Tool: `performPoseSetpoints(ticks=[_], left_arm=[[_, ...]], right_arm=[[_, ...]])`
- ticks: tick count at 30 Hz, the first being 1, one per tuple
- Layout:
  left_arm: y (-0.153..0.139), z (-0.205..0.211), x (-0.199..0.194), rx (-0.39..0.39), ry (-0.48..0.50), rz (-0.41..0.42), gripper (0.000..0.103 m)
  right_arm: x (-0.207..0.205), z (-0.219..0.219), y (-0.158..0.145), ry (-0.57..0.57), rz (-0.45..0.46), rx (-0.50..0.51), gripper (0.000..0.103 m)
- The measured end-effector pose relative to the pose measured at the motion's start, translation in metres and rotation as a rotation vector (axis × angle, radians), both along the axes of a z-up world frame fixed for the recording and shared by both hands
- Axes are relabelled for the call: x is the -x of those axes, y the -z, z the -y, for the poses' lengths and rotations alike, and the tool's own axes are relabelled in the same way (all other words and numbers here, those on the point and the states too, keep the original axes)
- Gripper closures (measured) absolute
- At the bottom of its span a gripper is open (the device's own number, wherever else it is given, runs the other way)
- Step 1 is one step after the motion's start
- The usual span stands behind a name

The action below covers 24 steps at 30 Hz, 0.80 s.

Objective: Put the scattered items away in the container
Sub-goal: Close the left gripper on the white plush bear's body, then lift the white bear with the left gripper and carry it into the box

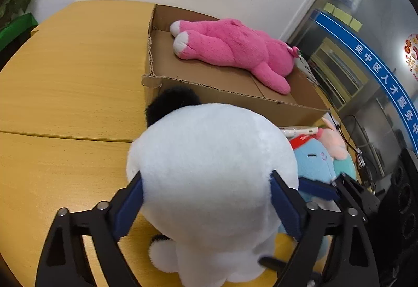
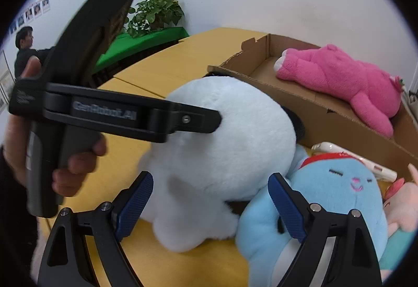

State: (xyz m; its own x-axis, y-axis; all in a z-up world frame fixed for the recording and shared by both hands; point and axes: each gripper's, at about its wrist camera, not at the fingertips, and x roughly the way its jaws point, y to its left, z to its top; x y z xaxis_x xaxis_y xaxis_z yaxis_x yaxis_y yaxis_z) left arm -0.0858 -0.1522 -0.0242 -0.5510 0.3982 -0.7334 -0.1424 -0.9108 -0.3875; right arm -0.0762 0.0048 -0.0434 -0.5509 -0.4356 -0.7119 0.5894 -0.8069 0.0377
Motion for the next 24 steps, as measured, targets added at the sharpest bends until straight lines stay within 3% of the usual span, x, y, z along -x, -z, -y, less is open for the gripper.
performPoseSetpoints(ticks=[4, 10, 14, 17, 19, 24], left_arm=[[-0.002, 0.007, -0.003, -0.007, 0.031, 0.009, 0.028], [-0.003, 0.012, -0.008, 0.033, 0.027, -0.004, 0.04], [-0.008, 0.022, -0.018, 0.013, 0.0, -0.002, 0.047], [-0.024, 0.021, -0.027, 0.035, -0.015, -0.028, 0.048], [-0.04, 0.017, -0.03, 0.044, -0.025, -0.055, 0.048], [-0.107, 0.004, -0.015, 0.035, -0.002, -0.185, 0.048]], right_arm=[[0.01, -0.008, -0.001, 0.025, -0.03, -0.027, 0.013], [0.033, 0.01, -0.003, -0.063, -0.02, 0.004, 0.016], [0.029, 0.015, 0.003, -0.075, -0.021, 0.066, 0.039], [0.023, 0.008, -0.002, -0.095, -0.011, 0.139, 0.052], [0.021, 0.003, -0.011, -0.094, -0.025, 0.187, 0.053], [0.026, -0.019, -0.069, -0.059, -0.166, 0.275, 0.062]])
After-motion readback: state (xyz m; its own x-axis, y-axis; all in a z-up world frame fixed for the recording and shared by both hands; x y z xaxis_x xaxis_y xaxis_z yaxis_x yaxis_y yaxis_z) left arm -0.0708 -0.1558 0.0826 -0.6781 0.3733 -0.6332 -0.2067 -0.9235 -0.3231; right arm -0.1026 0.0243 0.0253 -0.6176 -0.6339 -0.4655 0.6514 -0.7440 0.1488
